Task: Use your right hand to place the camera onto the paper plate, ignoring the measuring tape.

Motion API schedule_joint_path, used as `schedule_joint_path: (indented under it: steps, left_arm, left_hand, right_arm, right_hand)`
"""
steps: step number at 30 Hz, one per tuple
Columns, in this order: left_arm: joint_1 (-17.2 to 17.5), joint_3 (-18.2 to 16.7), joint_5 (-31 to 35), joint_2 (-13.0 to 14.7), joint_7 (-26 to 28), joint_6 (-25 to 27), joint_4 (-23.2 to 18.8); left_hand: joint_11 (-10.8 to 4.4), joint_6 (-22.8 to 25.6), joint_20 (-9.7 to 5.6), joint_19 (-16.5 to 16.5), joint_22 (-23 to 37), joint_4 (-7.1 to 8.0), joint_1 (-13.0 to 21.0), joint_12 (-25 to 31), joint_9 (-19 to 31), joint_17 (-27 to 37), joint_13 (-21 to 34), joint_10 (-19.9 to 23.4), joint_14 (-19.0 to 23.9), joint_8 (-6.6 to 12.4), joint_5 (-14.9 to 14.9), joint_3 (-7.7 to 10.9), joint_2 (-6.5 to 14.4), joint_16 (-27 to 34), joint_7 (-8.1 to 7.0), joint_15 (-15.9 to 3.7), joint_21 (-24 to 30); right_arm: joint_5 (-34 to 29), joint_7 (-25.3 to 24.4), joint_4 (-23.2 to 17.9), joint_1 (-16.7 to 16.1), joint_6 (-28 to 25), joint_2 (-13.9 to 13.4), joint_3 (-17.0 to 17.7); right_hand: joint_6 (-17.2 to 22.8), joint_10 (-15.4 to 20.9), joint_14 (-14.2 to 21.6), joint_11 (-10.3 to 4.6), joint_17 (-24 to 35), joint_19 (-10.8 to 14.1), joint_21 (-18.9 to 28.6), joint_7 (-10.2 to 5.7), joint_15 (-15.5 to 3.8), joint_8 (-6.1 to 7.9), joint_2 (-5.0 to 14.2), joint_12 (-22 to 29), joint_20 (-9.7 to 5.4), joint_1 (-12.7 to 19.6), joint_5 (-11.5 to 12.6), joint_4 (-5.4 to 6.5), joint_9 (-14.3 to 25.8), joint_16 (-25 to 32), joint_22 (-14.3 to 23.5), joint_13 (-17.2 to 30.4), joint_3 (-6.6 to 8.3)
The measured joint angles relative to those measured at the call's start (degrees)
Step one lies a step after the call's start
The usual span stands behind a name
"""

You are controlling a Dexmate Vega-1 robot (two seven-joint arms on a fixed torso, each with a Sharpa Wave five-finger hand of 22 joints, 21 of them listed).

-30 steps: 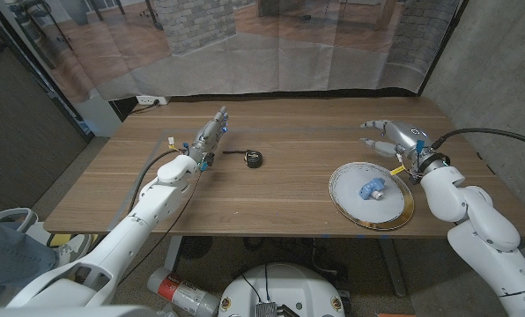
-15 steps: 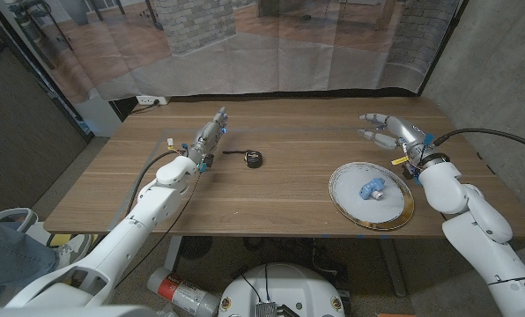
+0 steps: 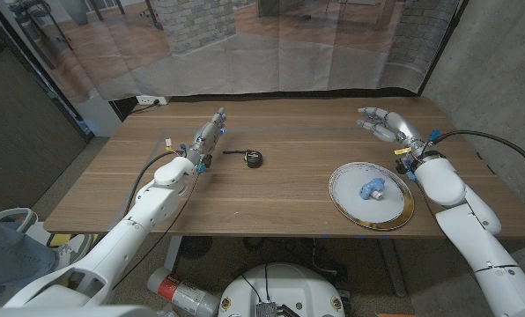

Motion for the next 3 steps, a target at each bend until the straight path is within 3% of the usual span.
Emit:
schedule_joint_path:
  steps: [3]
  left_arm:
    - [0.1,-0.1,-0.1,0.1,-0.2,0.0,0.0]
  left_hand:
    - [0.00,0.0,0.00,0.0,0.0,0.00,0.0,0.0,0.0,0.0,0.0,0.0,0.0,0.00,0.0,0.00,0.0,0.0,0.00,0.00,0.0]
  right_arm:
    - [1.6,0.2,0.7,0.6,0.0,0.3,-0.2]
  right_hand:
    - [-0.3,0.0,0.0,0.00,0.0,0.0,-0.1,0.30,0.00,0.00,-0.04,0.0,0.00,-0.6,0.0,0.31,0.0,0.2,0.0,0.0,-0.04]
